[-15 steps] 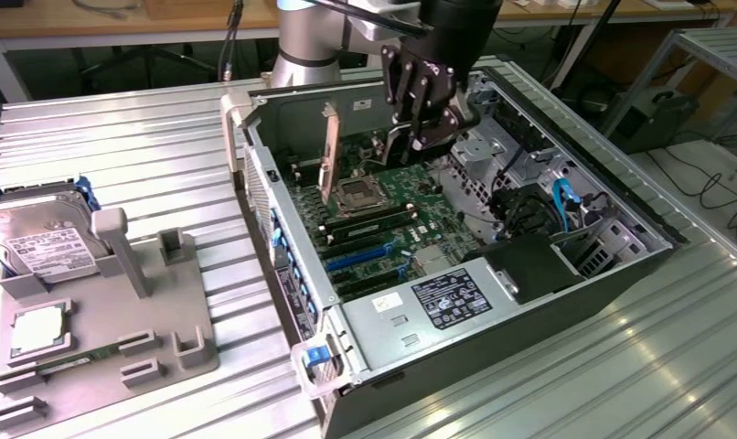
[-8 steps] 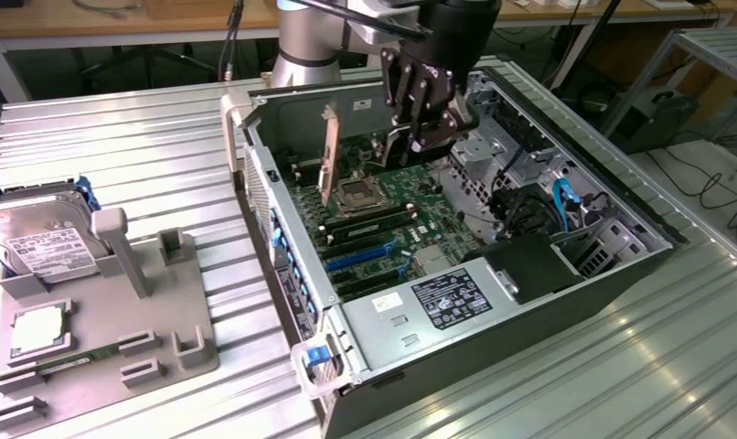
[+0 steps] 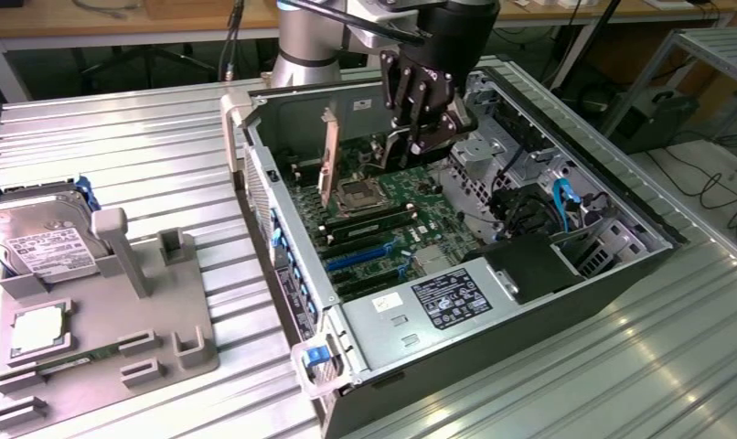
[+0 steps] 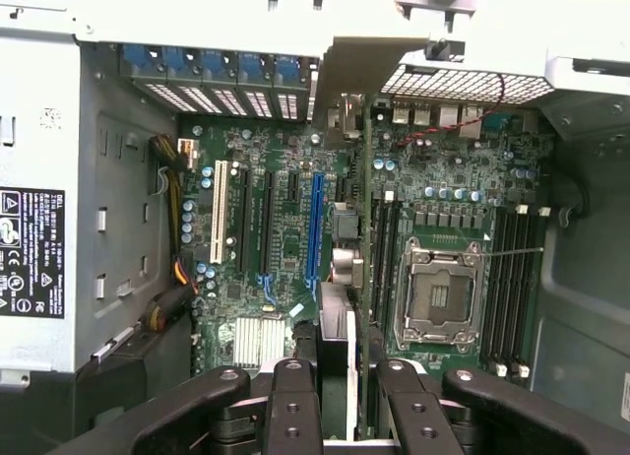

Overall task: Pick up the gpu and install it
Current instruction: 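Insert the gpu into the slot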

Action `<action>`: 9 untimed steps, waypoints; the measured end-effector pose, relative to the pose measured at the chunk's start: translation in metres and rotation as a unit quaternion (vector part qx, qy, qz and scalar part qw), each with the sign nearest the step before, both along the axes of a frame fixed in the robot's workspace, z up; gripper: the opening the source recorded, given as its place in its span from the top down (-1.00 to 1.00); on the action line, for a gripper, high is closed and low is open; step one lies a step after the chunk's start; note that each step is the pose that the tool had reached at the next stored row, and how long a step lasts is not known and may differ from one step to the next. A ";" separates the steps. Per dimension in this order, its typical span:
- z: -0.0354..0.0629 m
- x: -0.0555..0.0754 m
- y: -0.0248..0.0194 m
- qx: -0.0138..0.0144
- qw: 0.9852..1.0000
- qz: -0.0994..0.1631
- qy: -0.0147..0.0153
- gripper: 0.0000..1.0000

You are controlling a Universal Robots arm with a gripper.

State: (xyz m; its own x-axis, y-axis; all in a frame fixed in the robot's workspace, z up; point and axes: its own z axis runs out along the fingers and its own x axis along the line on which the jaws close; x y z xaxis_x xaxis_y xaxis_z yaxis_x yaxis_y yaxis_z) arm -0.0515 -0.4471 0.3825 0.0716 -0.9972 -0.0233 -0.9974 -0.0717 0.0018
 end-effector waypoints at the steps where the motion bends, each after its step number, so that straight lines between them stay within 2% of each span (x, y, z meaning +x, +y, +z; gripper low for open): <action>1: -0.0005 0.000 0.0000 0.000 1.000 0.000 0.000 0.45; 7: -0.0027 0.000 0.0000 0.000 1.000 0.000 0.000 0.45; 9: -0.0062 0.000 0.0000 0.001 1.000 0.000 0.000 0.45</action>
State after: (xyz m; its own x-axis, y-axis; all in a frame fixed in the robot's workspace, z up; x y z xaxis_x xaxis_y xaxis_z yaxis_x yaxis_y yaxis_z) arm -0.0515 -0.4472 0.3763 0.0716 -0.9971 -0.0243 -0.9974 -0.0716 0.0017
